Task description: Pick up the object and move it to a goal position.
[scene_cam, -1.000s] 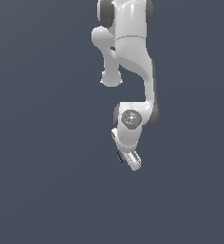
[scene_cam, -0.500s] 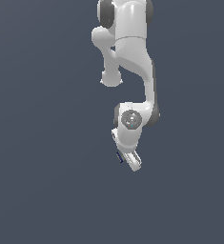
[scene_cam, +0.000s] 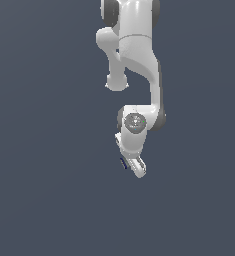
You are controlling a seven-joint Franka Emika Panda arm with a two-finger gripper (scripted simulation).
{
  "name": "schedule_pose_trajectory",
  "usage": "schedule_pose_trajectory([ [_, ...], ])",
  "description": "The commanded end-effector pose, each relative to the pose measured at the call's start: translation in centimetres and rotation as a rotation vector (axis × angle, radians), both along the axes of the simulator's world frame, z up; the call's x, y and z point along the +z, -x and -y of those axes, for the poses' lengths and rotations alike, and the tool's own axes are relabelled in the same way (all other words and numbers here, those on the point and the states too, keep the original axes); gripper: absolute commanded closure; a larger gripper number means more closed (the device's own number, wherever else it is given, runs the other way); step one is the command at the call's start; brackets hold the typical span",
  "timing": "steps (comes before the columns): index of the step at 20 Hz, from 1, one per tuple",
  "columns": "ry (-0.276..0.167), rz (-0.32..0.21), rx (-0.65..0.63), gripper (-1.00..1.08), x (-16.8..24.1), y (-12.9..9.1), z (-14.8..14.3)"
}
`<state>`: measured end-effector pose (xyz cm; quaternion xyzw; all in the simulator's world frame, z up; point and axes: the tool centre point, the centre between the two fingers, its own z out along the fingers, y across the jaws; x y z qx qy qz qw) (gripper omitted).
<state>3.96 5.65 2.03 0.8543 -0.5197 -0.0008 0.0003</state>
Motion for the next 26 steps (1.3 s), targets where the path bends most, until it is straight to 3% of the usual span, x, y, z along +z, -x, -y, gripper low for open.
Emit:
schedule_pose_trajectory([
  [1,-0.001,0.002,0.0,1.08,0.8,0.3,0.7],
  [9,-0.002,0.001,-0.001,1.08,5.0,2.1,5.1],
  [26,-0.004,0.001,-0.002,1.08,19.2,8.0,19.9],
])
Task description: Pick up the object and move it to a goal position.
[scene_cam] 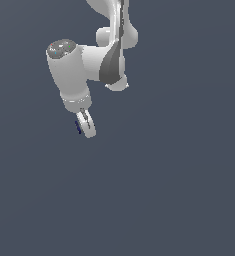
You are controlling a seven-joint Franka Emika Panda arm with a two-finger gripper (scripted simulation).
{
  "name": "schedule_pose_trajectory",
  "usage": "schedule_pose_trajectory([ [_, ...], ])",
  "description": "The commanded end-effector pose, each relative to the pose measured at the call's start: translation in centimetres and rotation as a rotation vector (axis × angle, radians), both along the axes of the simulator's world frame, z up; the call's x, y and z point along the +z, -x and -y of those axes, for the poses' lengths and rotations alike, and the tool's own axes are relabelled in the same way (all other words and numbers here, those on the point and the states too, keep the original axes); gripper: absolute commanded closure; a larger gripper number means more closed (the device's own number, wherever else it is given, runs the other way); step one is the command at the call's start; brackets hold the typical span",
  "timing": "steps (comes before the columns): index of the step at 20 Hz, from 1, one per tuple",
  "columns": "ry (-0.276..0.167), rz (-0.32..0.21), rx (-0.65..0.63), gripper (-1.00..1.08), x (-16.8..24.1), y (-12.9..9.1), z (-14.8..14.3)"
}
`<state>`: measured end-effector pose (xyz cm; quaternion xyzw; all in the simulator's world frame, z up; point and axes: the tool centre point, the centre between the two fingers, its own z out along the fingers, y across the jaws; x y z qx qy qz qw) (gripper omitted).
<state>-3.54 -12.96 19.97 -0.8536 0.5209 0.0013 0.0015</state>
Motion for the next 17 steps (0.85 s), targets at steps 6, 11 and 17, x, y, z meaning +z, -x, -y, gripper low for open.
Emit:
schedule_pose_trajectory([
  [6,0.002,0.0,0.001,1.08,5.4,2.0,5.5],
  [11,0.003,0.0,0.001,1.08,7.4,2.6,7.5],
  [17,0.004,0.0,0.002,1.08,7.9,2.5,8.0],
])
